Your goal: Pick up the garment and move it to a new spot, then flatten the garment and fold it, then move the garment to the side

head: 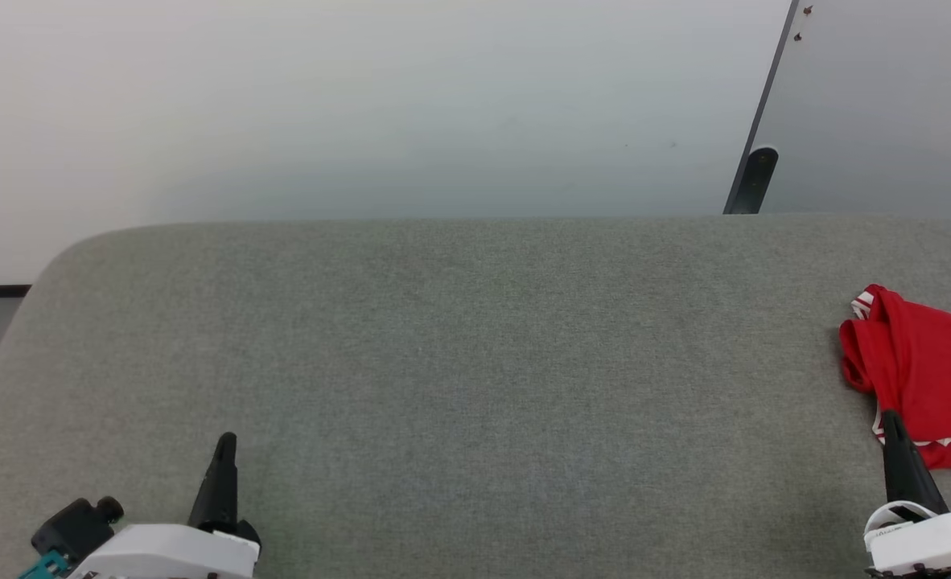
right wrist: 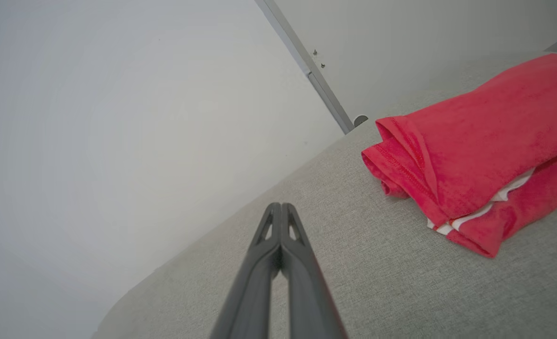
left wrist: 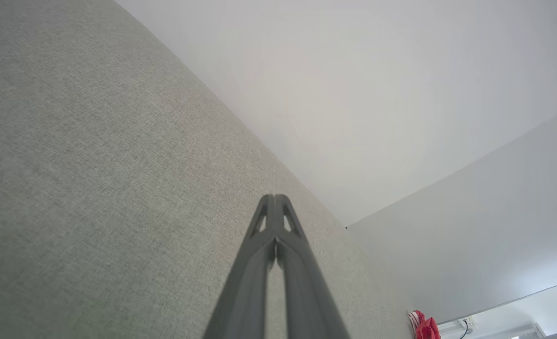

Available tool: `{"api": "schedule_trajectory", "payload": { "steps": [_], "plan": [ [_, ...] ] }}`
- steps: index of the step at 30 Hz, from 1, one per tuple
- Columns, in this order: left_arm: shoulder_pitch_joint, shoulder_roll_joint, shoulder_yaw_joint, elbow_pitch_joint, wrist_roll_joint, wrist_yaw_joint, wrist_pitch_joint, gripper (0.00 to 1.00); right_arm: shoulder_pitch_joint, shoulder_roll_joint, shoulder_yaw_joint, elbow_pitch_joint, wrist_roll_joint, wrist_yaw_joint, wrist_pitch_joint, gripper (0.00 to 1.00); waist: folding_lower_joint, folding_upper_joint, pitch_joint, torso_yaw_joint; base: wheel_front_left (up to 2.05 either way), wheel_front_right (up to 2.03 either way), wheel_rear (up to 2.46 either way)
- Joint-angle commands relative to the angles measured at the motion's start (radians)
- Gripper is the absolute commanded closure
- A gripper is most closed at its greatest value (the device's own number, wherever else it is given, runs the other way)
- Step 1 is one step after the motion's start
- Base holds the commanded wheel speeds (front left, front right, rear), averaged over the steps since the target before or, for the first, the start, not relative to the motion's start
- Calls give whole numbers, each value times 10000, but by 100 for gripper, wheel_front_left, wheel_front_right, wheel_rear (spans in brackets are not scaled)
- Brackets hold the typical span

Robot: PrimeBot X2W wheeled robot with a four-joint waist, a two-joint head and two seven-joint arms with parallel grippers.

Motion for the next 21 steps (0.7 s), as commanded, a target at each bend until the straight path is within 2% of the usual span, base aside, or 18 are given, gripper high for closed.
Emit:
{"api": "schedule_trajectory", "payload": {
  "steps": [1, 21],
  "plan": [
    [-241, 20, 73, -139, -387, -13, 91, 100, -294, -18, 10, -61, 471, -2, 101, 100, 0, 0, 8, -12, 0, 0, 0],
    [-341, -240, 232, -213, -2266, -18, 668, 100, -465, 222, 21, 126, 2823, -4, 674, 100, 0, 0, 75, -111, 0, 0, 0]
  ]
}}
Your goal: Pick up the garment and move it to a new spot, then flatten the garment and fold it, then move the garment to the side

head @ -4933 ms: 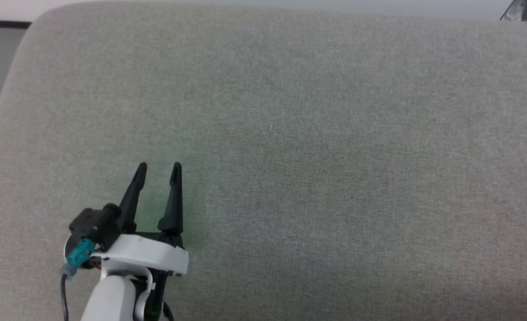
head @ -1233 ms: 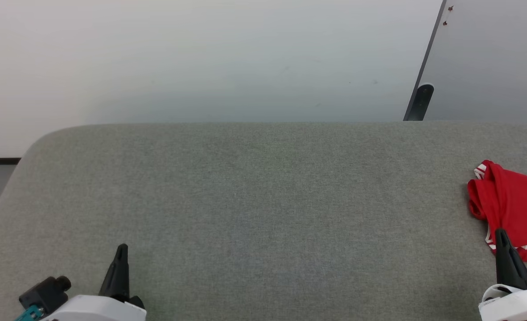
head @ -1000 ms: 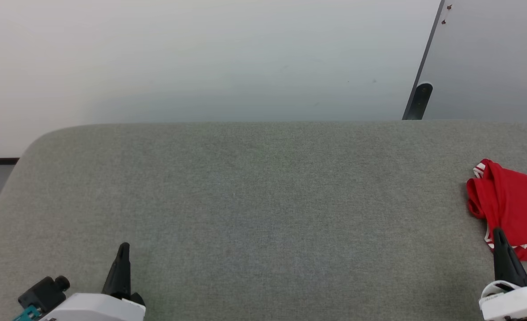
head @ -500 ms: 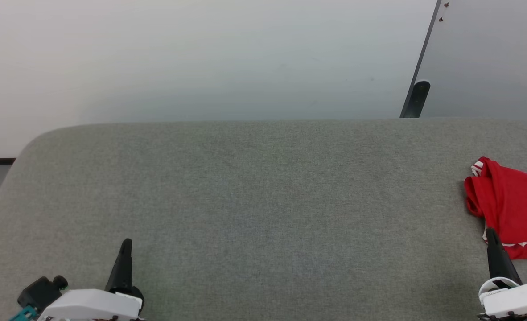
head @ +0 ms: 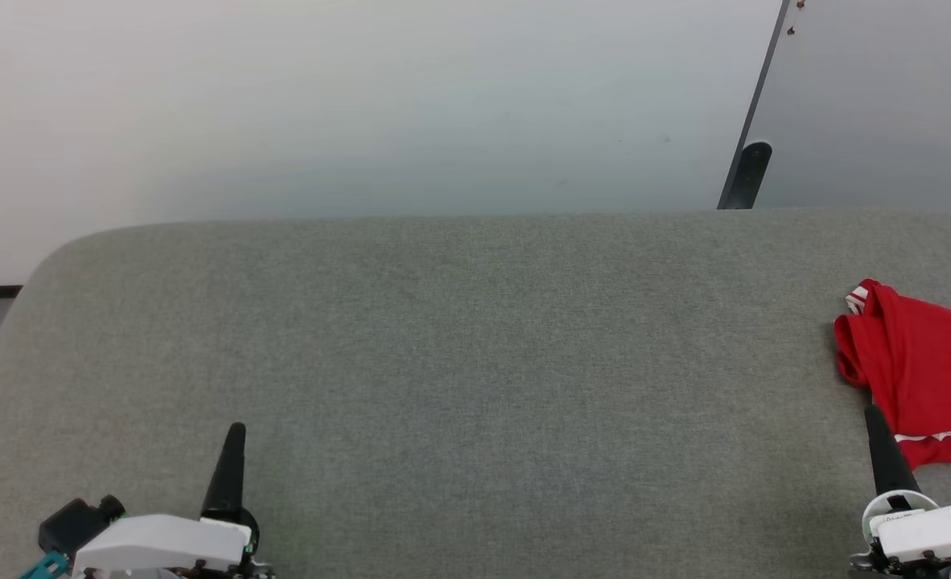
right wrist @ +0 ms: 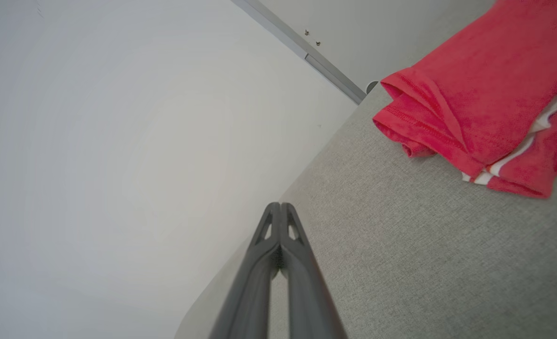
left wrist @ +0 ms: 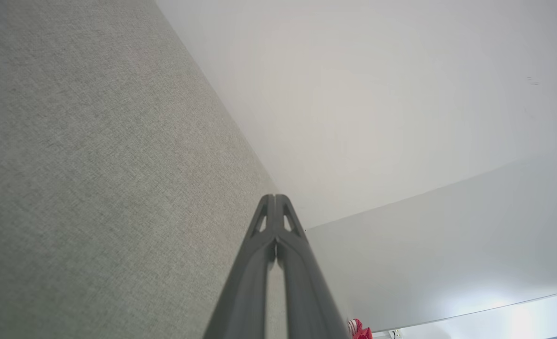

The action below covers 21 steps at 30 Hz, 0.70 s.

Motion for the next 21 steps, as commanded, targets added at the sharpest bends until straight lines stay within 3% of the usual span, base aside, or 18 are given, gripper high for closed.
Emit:
{"api": "schedule_trajectory", "payload": {
  "steps": [1, 21],
  "plan": [
    [-182, 16, 63, -115, -235, -18, 68, 100, -245, 7, 16, -49, 337, -4, 79, 100, 0, -1, 6, -8, 0, 0, 0],
    [-286, -220, 195, -181, -1900, -24, 578, 100, -394, 221, 31, 118, 2378, -5, 572, 100, 0, -1, 76, -113, 0, 0, 0]
  ]
}}
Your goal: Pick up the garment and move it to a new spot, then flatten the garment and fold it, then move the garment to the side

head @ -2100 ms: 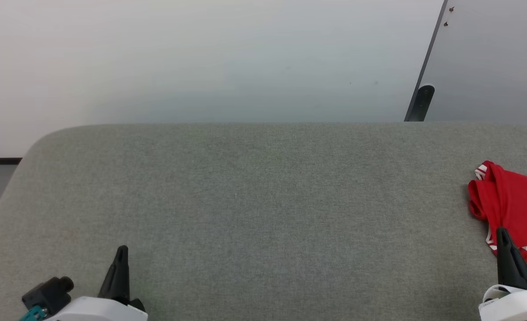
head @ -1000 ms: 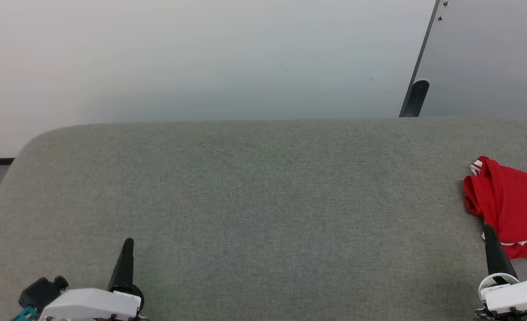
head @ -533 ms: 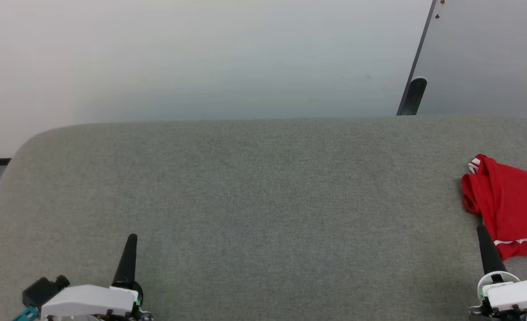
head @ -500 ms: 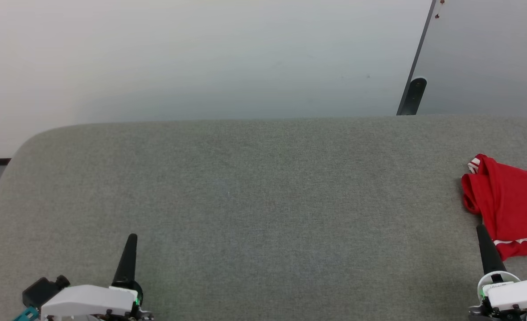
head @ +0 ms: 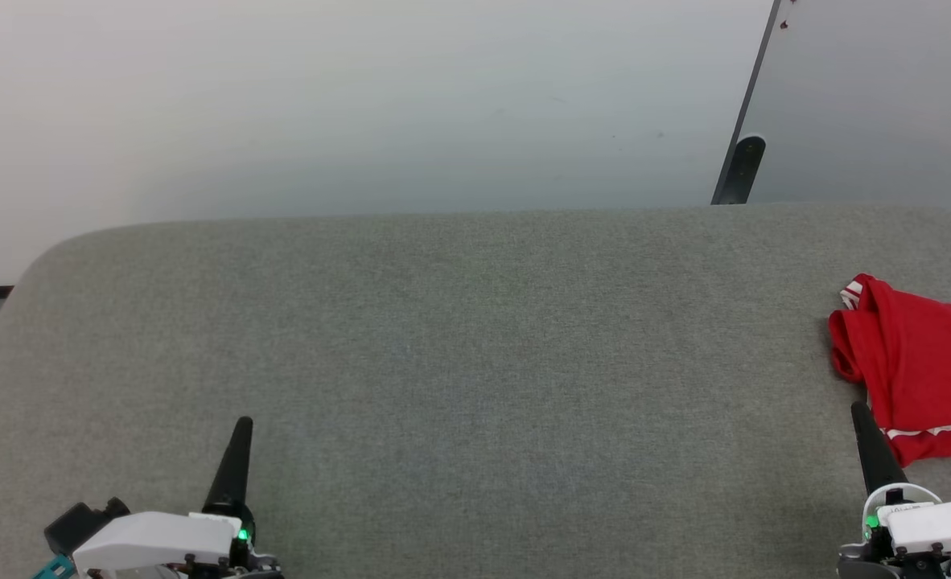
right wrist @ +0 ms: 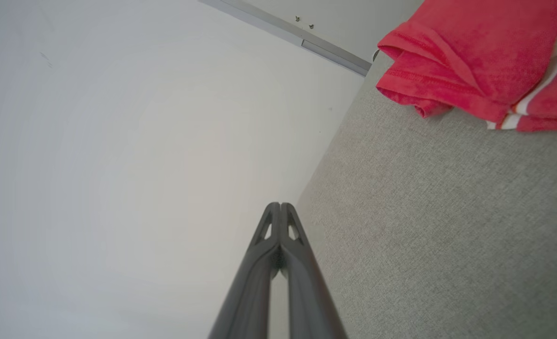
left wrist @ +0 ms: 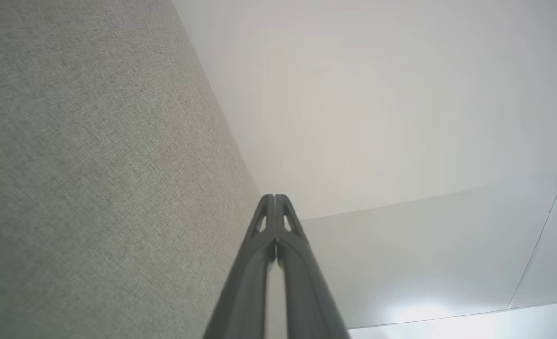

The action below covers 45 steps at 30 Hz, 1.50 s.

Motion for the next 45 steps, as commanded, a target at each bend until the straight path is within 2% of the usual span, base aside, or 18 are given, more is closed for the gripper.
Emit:
{"api": "schedule_trajectory", "payload": {
  "steps": [1, 35, 45],
  "plan": [
    [-190, -14, 47, -105, -255, -24, 70, 100, -214, 34, 30, -21, 268, -3, 61, 100, 0, 0, 7, -9, 0, 0, 0],
    [-283, -335, 234, -163, -2499, -33, 756, 100, -406, 320, 49, 213, 3087, -2, 735, 100, 0, 0, 127, -187, 0, 0, 0],
    [-299, -356, 253, -170, -2721, -35, 827, 100, -379, 355, 52, 240, 3359, -2, 804, 100, 0, 0, 143, -212, 0, 0, 0]
  ]
}}
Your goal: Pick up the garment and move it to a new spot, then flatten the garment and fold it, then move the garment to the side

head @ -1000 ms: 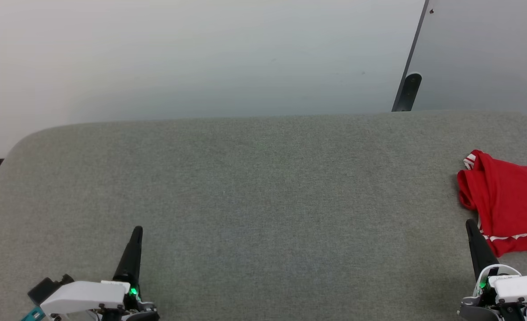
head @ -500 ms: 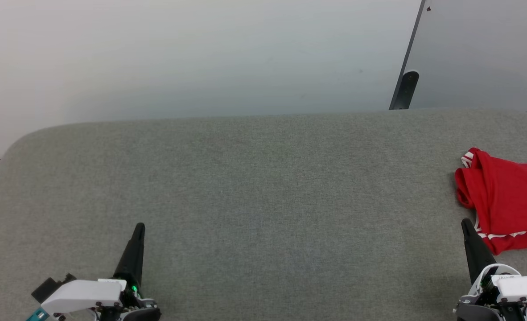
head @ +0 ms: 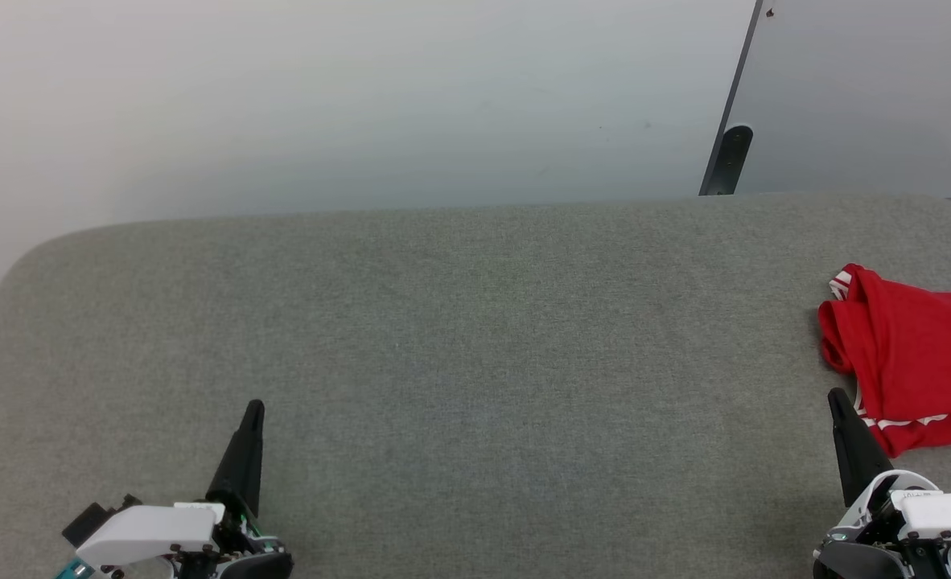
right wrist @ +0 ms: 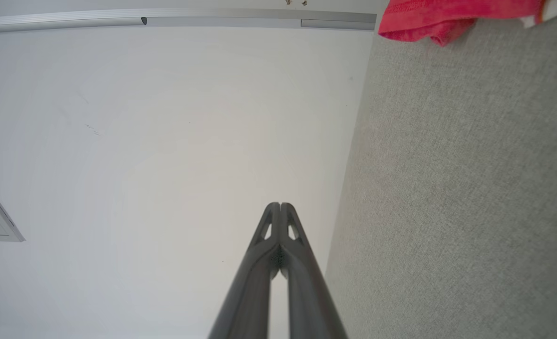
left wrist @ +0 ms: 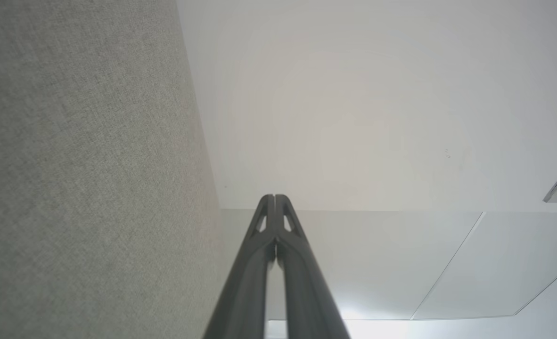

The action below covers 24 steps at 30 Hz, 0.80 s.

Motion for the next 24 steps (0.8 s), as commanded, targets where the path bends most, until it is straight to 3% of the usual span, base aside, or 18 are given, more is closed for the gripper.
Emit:
{"api": "schedule_trajectory", "payload": {
  "steps": [1, 24],
  "plan": [
    [-94, 4, 33, -15, -29, -32, 31, 100, -30, 42, 38, 11, 40, 4, 26, 100, 0, -1, 0, 0, 0, 0, 0],
    [-93, 4, 30, -15, -31, -32, 29, 100, -30, 42, 41, 10, 42, 4, 24, 100, 0, -1, 0, 0, 0, 0, 0]
  ]
}}
